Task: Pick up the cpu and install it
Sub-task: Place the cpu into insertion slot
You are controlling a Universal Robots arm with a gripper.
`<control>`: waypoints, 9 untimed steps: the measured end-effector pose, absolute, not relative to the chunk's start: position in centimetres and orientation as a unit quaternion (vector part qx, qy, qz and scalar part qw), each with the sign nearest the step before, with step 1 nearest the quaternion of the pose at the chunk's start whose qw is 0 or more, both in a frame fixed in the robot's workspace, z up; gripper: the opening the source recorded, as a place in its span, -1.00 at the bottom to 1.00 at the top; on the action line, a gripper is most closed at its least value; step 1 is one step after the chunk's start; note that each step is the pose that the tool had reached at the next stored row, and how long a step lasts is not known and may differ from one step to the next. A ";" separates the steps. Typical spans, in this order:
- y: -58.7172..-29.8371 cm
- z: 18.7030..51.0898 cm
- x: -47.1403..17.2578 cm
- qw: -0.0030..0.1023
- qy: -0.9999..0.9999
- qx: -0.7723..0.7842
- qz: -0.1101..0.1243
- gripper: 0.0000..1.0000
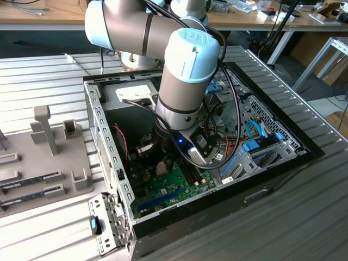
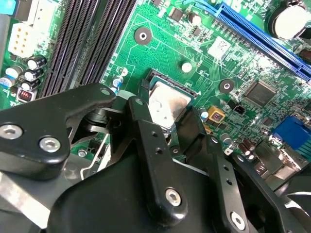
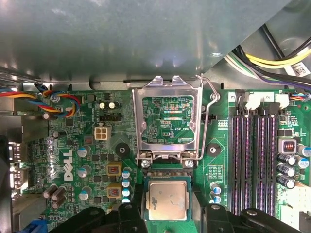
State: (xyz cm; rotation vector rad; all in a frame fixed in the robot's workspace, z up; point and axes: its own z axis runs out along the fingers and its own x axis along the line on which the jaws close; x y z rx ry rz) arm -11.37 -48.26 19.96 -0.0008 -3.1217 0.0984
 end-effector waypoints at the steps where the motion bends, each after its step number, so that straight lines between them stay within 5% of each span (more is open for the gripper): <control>1: -48.3 20.0 -11.4 0.009 -0.999 0.000 0.032 -0.05; 9: -48.3 20.4 -11.3 0.009 -1.000 0.000 0.030 0.09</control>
